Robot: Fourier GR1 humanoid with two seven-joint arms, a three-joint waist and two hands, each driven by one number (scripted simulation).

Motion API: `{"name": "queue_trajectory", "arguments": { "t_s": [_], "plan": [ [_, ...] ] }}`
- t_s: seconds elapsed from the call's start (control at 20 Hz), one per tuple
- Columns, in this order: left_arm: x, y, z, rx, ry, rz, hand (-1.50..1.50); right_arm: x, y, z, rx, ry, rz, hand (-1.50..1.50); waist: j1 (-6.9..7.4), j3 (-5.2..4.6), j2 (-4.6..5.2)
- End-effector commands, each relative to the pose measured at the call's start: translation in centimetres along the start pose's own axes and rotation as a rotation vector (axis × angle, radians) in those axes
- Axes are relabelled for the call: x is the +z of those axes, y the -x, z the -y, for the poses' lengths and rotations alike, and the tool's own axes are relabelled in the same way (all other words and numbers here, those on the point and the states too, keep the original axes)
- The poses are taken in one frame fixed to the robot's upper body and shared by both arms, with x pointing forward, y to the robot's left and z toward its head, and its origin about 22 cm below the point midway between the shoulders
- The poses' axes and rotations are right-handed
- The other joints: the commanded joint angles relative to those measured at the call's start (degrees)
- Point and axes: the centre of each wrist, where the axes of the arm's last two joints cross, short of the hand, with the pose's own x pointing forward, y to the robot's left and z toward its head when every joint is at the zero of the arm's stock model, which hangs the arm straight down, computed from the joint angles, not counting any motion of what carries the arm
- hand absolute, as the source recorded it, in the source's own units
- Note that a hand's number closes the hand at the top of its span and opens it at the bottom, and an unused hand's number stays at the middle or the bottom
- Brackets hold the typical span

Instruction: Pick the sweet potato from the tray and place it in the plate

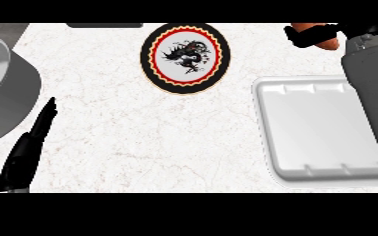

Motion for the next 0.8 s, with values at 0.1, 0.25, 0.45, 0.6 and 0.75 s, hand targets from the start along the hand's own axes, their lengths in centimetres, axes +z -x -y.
{"name": "queue_trajectory", "arguments": {
  "t_s": [0.1,0.25,0.45,0.6,0.75],
  "plan": [
    [0.1,0.5,0.3,0.007,0.008,0.009,0.0,-2.1,-7.4,-1.8,-0.081,-0.055,0.064,1.5,1.04,0.01,0.34],
    [-0.2,-0.8,0.2,0.012,0.023,0.032,0.0,-2.9,-10.4,-4.5,-0.117,-0.038,0.058,1.5,1.6,0.04,0.45],
    [-1.0,-1.0,-0.4,-0.003,-0.001,0.015,0.0,-3.1,-13.8,-7.5,-0.137,-0.109,0.02,1.5,1.29,0.02,0.47],
    [0.1,-0.1,1.4,-0.003,0.027,0.013,0.0,-5.7,-16.2,-7.0,-0.134,-0.157,-0.011,1.5,2.25,0.0,0.73],
    [-2.1,-1.3,0.5,0.01,0.013,0.021,0.0,-5.6,-16.6,-9.3,-0.12,-0.235,-0.017,1.5,1.83,0.0,0.84]
  ]
}}
